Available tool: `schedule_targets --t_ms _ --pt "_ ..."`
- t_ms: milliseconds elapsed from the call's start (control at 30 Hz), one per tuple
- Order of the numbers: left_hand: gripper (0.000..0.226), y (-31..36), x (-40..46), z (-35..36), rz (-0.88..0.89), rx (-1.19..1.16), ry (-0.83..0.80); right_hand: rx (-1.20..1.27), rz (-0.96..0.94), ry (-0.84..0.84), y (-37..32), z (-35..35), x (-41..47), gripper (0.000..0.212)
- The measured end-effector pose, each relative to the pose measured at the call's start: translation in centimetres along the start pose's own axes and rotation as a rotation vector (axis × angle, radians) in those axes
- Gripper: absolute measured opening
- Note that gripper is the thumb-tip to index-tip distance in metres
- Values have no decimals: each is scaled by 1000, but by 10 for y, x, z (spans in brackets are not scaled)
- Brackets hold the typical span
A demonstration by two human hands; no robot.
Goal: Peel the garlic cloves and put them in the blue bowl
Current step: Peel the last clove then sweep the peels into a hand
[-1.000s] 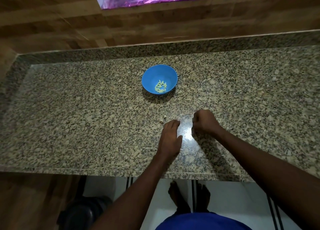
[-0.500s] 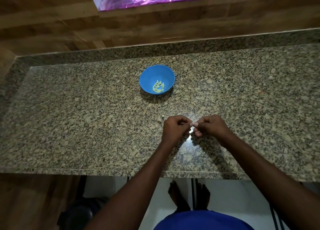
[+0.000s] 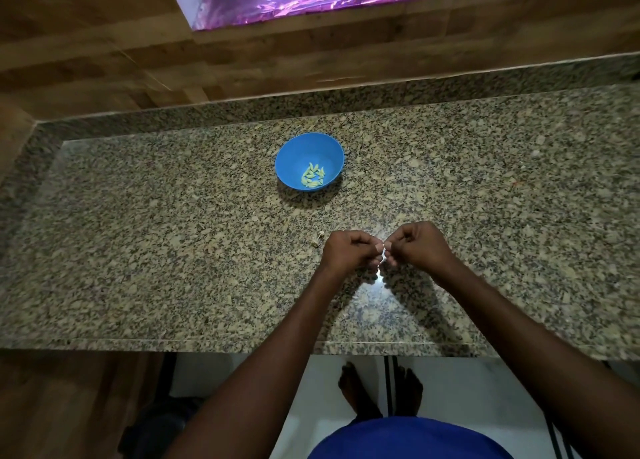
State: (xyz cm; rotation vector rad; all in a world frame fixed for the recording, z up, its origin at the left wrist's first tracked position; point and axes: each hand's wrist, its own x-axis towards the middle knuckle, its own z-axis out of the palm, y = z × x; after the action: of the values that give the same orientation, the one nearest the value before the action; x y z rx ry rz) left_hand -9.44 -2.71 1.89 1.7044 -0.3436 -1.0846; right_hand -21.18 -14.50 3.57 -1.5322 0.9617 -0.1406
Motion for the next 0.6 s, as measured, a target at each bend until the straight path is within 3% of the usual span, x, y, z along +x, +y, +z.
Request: schedule_targets --t_ms 167,267,333,400,500,600 --pt "1 0 0 -1 137 160 14 253 246 -14 4 -2 3 11" --pt "3 4 -7 4 248 260 48 479 507 -141 4 -5 8 15" --pt "2 5 -6 6 257 277 69 597 580 -207 2 -5 7 19" --pt "2 4 -2 6 218 248 80 514 463 -214 2 -6 5 17" --pt "1 3 0 3 106 171 56 40 85 -149 -1 -10 -2 12" --pt "5 4 2 1 98 193 21 -145 -42 -254 -5 -14 -3 21"
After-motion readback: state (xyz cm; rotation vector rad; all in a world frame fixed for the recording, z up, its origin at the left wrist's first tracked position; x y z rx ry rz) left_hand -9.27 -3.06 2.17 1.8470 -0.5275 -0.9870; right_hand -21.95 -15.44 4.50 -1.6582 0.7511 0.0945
